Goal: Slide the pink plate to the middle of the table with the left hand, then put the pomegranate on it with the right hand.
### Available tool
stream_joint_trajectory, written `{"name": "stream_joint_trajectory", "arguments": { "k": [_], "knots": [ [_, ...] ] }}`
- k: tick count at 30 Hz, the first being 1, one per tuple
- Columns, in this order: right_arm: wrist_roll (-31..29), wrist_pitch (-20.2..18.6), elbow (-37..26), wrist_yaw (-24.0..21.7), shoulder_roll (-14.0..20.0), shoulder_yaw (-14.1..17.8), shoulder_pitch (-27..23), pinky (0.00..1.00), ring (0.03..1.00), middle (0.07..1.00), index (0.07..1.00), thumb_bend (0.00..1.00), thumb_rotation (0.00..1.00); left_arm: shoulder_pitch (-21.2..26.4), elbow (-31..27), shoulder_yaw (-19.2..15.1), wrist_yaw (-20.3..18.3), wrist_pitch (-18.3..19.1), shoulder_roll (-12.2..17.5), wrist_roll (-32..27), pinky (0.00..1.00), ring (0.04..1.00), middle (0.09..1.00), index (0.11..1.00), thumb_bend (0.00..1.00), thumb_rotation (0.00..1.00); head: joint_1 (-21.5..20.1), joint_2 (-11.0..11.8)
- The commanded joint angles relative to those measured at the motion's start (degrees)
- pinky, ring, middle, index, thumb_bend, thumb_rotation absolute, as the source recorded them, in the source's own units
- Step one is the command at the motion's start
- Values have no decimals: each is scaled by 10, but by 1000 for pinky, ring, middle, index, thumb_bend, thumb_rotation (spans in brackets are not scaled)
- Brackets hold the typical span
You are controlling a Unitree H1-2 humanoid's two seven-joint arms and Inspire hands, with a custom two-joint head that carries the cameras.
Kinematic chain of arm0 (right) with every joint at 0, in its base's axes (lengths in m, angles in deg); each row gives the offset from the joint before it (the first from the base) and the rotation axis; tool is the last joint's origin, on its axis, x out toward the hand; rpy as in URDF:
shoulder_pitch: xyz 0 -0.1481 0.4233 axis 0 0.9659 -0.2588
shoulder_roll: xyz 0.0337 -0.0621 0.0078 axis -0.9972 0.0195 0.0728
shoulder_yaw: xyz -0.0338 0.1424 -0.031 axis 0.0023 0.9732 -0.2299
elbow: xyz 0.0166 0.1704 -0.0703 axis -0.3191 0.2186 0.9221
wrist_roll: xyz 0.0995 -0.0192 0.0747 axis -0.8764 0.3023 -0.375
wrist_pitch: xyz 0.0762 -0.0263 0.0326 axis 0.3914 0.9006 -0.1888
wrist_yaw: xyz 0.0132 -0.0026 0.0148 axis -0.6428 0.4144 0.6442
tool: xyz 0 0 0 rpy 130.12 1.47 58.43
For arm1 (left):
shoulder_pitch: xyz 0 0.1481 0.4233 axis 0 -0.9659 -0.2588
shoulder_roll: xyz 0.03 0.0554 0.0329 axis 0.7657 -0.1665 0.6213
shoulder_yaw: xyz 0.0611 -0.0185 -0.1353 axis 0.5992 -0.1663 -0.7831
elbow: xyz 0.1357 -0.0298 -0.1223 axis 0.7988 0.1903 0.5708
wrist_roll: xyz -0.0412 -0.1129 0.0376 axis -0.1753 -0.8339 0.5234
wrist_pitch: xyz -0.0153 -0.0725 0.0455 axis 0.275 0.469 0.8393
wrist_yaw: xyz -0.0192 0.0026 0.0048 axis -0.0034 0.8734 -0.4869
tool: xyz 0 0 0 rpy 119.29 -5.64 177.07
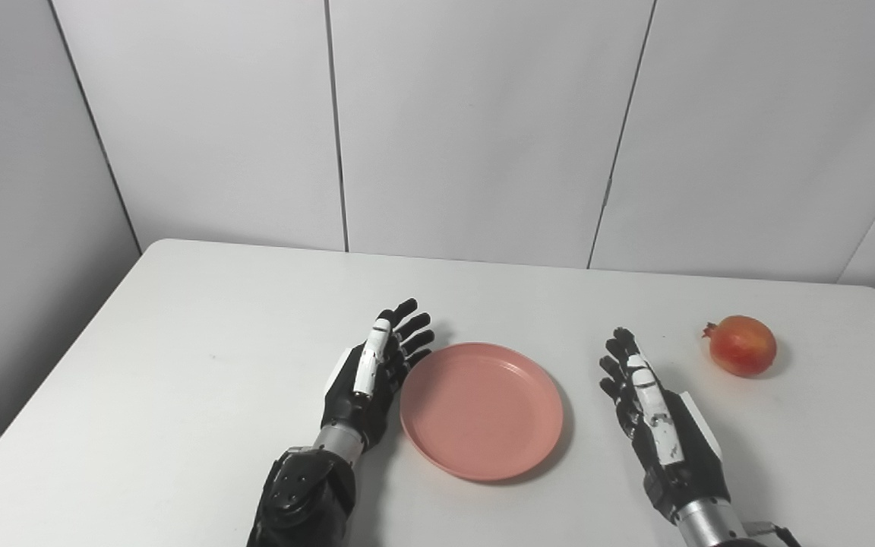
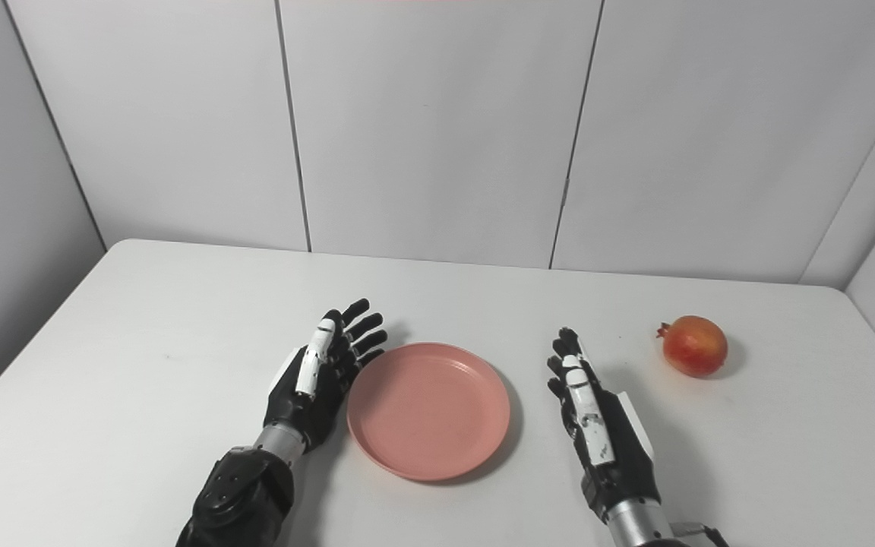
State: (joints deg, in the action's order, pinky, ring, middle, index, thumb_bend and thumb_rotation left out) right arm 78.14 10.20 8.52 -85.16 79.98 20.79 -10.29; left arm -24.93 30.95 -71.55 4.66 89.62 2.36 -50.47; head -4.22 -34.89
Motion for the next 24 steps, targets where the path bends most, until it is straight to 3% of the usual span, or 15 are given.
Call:
{"name": "stream_joint_trajectory", "arguments": {
  "k": [1, 16, 19, 24],
  "knots": [
    [9, 36, -30, 4, 2, -1, -22, 980, 957, 977, 970, 238, 1000, 4, -5, 1, -2, -12, 8, 5, 860, 874, 883, 874, 408, 1000, -17, 2],
    [84, 64, -64, 28, 28, 11, -63, 914, 915, 934, 933, 335, 1000, 2, 4, -22, -16, -7, 22, -21, 864, 873, 888, 873, 373, 1000, -109, 24],
    [119, 65, -70, 44, 34, 14, -72, 883, 891, 905, 901, 342, 1000, 2, 11, -26, -20, -10, 23, -26, 872, 875, 888, 875, 364, 1000, -125, 36],
    [179, 67, -73, 58, 57, 16, -90, 802, 835, 844, 837, 445, 976, 3, 27, -29, -28, -25, 28, -29, 874, 874, 883, 871, 356, 1000, -144, 46]
  ]
}}
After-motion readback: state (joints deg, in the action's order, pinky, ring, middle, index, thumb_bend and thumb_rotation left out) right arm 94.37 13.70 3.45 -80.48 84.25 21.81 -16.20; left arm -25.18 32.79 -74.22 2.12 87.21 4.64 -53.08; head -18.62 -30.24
